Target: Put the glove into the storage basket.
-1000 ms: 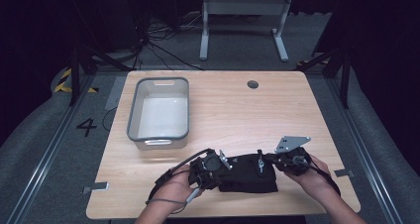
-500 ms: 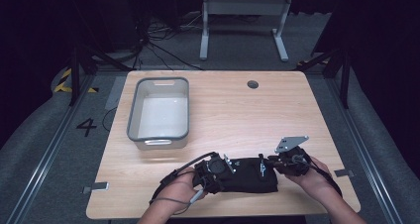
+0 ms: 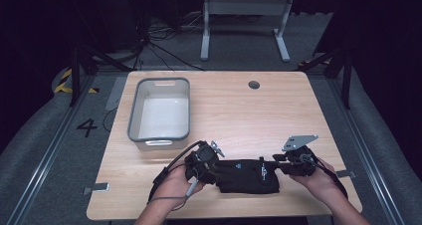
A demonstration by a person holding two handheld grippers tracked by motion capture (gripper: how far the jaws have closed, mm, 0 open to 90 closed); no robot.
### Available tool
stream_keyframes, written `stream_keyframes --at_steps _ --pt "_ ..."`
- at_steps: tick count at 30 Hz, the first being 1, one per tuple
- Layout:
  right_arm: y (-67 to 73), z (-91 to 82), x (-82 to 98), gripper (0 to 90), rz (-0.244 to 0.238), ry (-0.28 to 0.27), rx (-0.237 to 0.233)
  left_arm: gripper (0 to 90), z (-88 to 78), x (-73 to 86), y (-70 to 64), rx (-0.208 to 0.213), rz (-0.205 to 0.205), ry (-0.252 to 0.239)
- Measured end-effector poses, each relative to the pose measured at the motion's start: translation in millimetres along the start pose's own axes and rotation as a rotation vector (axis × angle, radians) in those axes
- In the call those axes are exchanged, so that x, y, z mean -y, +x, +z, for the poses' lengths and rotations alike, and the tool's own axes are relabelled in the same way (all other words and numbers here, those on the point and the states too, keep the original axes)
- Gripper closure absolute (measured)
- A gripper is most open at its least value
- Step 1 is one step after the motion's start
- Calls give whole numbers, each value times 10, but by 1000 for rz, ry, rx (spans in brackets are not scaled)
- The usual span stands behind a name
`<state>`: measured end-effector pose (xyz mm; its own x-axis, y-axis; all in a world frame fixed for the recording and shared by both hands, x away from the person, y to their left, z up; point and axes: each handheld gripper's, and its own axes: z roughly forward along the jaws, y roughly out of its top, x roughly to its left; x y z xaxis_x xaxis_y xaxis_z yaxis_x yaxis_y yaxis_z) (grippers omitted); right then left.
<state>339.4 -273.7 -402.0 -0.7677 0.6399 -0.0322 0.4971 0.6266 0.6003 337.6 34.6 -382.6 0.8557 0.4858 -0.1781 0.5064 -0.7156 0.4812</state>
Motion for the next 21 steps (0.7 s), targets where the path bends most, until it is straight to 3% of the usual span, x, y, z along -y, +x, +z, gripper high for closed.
stream_keyframes --at_steps 5,11,21 --pt "-53 79 54 812 21 37 -22 648 -32 6 43 -23 -28 -76" --pt "-138 255 142 819 48 112 -44 631 0 7 84 -45 -39 -96" --pt "-220 53 156 761 75 36 -21 585 44 -40 97 -28 -27 -117"
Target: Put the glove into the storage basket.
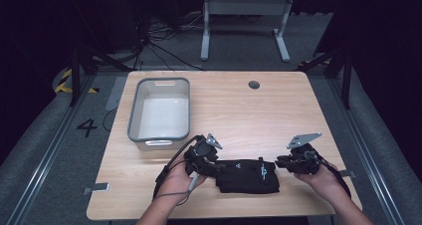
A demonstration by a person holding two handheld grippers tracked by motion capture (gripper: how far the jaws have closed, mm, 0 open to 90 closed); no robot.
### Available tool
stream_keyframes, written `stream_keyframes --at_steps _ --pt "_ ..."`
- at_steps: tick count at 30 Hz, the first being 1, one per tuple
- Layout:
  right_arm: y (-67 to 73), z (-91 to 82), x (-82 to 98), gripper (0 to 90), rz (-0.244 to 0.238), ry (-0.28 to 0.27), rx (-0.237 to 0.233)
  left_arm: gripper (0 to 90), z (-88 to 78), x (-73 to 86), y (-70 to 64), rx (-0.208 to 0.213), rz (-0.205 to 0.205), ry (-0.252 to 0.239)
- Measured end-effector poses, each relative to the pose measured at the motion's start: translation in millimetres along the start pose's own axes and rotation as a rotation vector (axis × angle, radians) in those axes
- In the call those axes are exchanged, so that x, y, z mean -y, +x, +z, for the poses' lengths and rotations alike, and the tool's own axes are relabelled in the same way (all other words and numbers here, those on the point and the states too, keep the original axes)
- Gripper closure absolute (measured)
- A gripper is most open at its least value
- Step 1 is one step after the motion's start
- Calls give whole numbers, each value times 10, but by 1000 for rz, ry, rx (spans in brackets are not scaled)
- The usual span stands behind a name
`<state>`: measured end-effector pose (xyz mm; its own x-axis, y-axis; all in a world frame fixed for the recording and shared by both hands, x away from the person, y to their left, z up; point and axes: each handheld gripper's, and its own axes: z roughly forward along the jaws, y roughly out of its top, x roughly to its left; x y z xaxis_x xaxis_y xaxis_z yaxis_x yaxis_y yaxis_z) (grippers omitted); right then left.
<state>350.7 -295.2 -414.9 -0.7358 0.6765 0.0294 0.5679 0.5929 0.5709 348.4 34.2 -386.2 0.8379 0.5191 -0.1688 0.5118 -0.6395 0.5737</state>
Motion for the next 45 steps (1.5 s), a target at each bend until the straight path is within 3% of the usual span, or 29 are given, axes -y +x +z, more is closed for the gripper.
stream_keyframes --at_steps 4,6,8,12,16,19,20,23,24,26,29,33,37,45 --pt "-86 -39 41 729 32 -12 19 561 33 -57 -9 34 4 -13" --pt "-137 -96 59 713 52 -33 22 549 80 -103 -35 48 46 -18" --pt "-146 -108 63 710 56 -38 24 549 107 -121 -49 59 59 -19" --pt "-189 -147 109 694 78 -51 17 525 193 -214 -87 70 82 -8" --pt "-198 -152 136 681 85 -52 16 500 250 -281 -114 91 76 3" --pt "-196 -157 158 678 89 -49 15 488 314 -324 -144 103 103 25" --pt "-199 -166 170 678 93 -50 14 485 378 -356 -179 97 131 40" --pt "-191 -169 173 675 99 -51 12 474 445 -385 -202 103 140 56" --pt "-184 -168 175 669 96 -50 7 467 492 -403 -233 80 154 57" --pt "-182 -167 176 666 96 -50 7 458 509 -412 -244 73 145 52" --pt "-180 -163 178 660 99 -51 0 460 547 -410 -279 68 170 36" --pt "-183 -159 178 659 103 -51 -7 443 667 -414 -260 102 176 86" --pt "-174 -150 172 654 102 -48 -13 397 760 -407 -243 136 186 105" --pt "-177 -141 172 638 111 -49 -23 348 882 -382 -306 118 227 159"
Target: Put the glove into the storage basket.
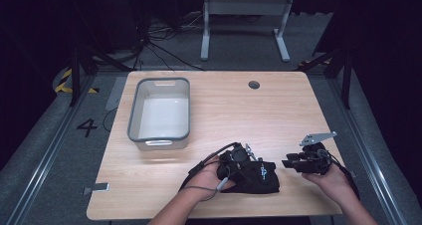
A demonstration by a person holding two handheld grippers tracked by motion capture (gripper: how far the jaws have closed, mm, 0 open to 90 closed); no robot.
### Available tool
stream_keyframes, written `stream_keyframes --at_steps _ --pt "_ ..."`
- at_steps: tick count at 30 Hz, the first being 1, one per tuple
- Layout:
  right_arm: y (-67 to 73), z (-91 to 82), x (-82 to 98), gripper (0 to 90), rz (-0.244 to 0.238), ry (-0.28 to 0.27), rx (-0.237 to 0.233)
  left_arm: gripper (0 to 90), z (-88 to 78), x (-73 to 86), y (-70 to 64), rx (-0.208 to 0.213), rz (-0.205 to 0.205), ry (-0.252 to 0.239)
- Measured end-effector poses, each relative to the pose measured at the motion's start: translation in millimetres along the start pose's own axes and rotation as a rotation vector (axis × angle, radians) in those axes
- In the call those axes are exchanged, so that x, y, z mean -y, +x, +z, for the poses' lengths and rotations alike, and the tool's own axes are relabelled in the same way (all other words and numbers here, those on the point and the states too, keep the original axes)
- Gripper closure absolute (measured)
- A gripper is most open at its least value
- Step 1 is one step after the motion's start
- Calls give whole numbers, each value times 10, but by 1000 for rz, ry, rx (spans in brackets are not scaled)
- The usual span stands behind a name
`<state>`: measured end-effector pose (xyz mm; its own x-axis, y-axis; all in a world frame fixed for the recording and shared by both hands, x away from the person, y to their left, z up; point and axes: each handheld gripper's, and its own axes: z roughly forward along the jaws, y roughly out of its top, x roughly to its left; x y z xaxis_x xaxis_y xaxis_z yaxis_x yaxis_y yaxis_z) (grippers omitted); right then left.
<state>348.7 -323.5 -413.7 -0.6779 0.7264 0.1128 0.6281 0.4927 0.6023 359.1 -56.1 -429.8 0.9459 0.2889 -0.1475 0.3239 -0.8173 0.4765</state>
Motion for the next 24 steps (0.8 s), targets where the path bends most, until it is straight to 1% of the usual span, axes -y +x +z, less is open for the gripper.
stream_keyframes --at_steps 1,3,9,10,12,13,15,18,20,22,24 --pt "-1 -3 0 636 1 0 0 348 11 2 -7 -1 -3 6" --pt "0 -9 1 633 0 -4 -1 347 25 1 -8 -6 3 5" --pt "5 -2 -1 622 3 -2 -3 346 51 7 -7 -2 8 14" --pt "3 1 -2 618 3 -3 -4 343 63 8 -2 -2 18 20" --pt "2 2 -2 617 2 -2 -5 343 70 6 -4 -3 16 29" --pt "2 3 -3 617 2 -2 -5 343 78 2 -16 -10 18 29" --pt "7 3 -7 613 2 -4 -7 343 99 -8 -62 -42 31 38" --pt "9 6 -9 611 2 -3 -9 343 105 -14 -74 -50 30 46" --pt "14 12 -10 610 2 -1 -8 352 109 -20 -77 -54 14 50" --pt "15 12 -14 610 3 -2 -13 383 118 -37 -96 -72 17 62" --pt "15 10 -15 610 5 -4 -16 387 128 -58 -119 -89 30 76"
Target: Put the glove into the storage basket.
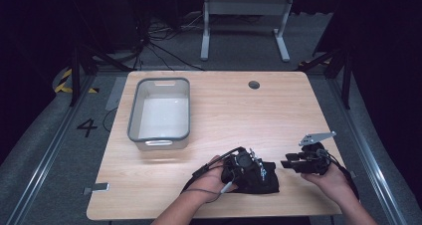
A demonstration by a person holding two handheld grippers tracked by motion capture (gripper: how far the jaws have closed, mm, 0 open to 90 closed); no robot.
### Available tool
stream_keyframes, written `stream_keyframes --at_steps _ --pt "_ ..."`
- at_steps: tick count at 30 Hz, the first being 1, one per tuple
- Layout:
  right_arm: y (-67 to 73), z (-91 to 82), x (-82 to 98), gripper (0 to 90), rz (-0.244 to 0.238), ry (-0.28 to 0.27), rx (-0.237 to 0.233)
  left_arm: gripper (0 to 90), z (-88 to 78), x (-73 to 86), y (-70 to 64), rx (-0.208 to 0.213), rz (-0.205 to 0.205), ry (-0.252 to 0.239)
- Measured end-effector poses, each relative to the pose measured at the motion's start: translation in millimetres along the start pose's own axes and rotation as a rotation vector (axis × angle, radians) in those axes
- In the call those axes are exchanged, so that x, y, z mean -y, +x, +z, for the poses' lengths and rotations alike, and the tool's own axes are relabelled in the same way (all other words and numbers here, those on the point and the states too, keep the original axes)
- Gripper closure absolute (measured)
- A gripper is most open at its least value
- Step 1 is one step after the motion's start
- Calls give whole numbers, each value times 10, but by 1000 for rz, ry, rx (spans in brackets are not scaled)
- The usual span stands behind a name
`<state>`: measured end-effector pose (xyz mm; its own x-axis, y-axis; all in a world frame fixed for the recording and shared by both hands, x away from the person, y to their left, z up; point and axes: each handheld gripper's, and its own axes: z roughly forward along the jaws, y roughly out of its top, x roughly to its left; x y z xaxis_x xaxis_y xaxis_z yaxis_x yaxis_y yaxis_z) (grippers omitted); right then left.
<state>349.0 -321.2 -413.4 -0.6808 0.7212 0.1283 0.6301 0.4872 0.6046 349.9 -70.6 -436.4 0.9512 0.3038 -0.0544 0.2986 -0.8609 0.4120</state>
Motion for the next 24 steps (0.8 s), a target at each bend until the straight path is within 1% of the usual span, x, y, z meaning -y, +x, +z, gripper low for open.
stream_keyframes --at_steps 2,3,6,7,8,9,10,11,12,13,14,16,19,20,22,23,24 --pt "1 -3 -3 609 3 -5 -3 394 0 -3 4 3 5 3" --pt "1 -4 -4 609 4 -6 -4 396 4 3 4 5 6 -4" --pt "0 -1 -8 609 8 -6 -8 406 0 7 2 3 28 1" --pt "1 0 -10 610 7 -7 -9 419 -2 3 2 3 31 5" --pt "3 -1 -12 611 7 -7 -13 459 -2 -5 4 7 37 7" --pt "4 0 -14 611 8 -9 -14 477 -6 -28 3 15 46 22" --pt "4 0 -14 611 8 -9 -14 493 -6 -28 3 15 46 22" --pt "4 -2 -15 611 9 -10 -16 493 -12 -45 1 15 59 39" --pt "3 -4 -15 611 11 -12 -19 519 -12 -51 2 25 61 44" --pt "4 -4 -15 611 14 -14 -21 538 -12 -59 7 22 62 42" --pt "3 -5 -14 611 16 -15 -22 556 -12 -67 15 32 57 44" --pt "1 -11 -13 611 20 -17 -26 612 -19 -75 27 32 49 49" --pt "-7 -25 -9 611 22 -25 -30 673 -23 -79 48 49 28 50" --pt "-7 -25 -9 611 22 -25 -30 673 -29 -81 57 59 23 56" --pt "-14 -30 -6 611 26 -26 -31 688 -30 -79 74 74 3 43" --pt "-19 -31 -4 611 30 -26 -31 694 -44 -77 90 87 -13 50" --pt "-26 -30 -2 611 31 -28 -31 696 -54 -74 106 94 -24 43"
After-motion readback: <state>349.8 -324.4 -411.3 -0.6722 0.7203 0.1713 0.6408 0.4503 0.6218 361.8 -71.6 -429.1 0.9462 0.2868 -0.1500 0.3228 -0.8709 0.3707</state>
